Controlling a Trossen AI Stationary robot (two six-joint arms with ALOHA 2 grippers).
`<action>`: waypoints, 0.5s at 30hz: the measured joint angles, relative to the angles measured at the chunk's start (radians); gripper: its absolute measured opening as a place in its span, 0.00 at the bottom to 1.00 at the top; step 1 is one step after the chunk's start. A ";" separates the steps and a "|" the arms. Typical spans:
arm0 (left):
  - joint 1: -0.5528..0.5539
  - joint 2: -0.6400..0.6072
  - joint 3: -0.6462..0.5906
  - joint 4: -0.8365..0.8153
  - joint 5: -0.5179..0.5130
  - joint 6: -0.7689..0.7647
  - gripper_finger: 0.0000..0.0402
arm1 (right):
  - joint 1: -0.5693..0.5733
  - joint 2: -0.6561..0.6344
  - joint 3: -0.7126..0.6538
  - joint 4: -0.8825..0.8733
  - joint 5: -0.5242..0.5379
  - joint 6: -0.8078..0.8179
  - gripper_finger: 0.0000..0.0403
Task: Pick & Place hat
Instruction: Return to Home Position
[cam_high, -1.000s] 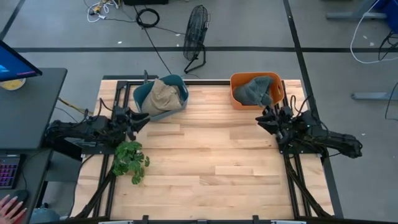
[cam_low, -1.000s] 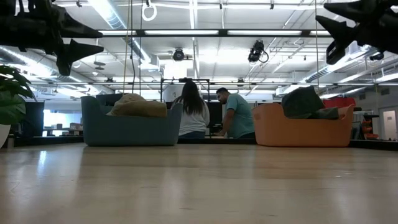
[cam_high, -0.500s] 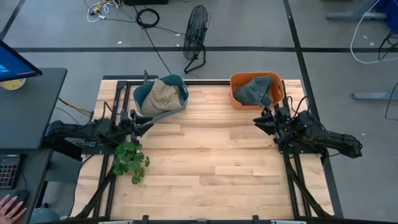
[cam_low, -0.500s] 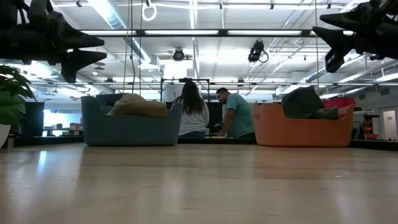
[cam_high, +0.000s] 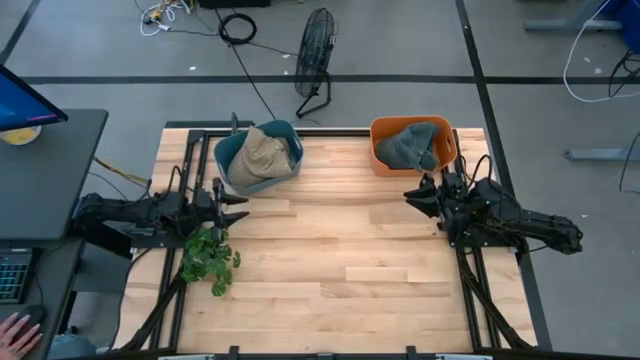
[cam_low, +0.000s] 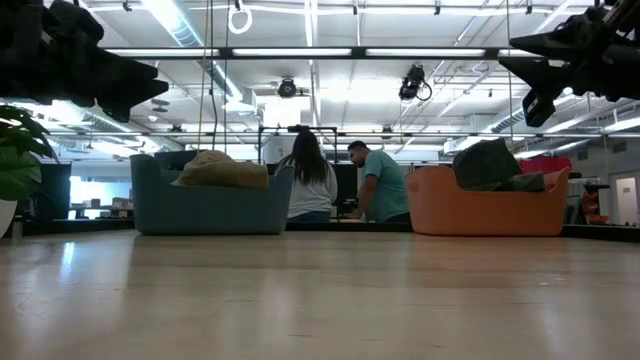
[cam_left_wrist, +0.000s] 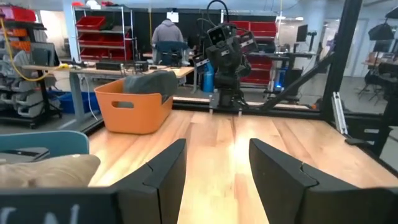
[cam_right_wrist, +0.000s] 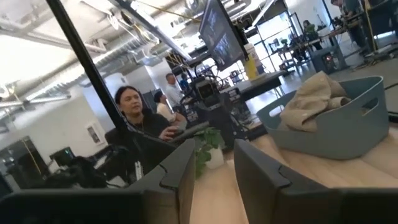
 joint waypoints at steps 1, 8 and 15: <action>0.000 0.000 0.000 0.001 0.000 0.006 0.45 | 0.000 0.000 0.000 -0.007 0.000 -0.018 0.28; 0.000 0.000 -0.001 0.001 0.000 -0.035 0.45 | 0.000 0.000 0.000 -0.059 0.000 -0.192 0.26; 0.000 0.000 -0.001 0.001 0.000 -0.036 0.45 | 0.000 0.000 0.000 -0.151 0.001 -0.204 0.22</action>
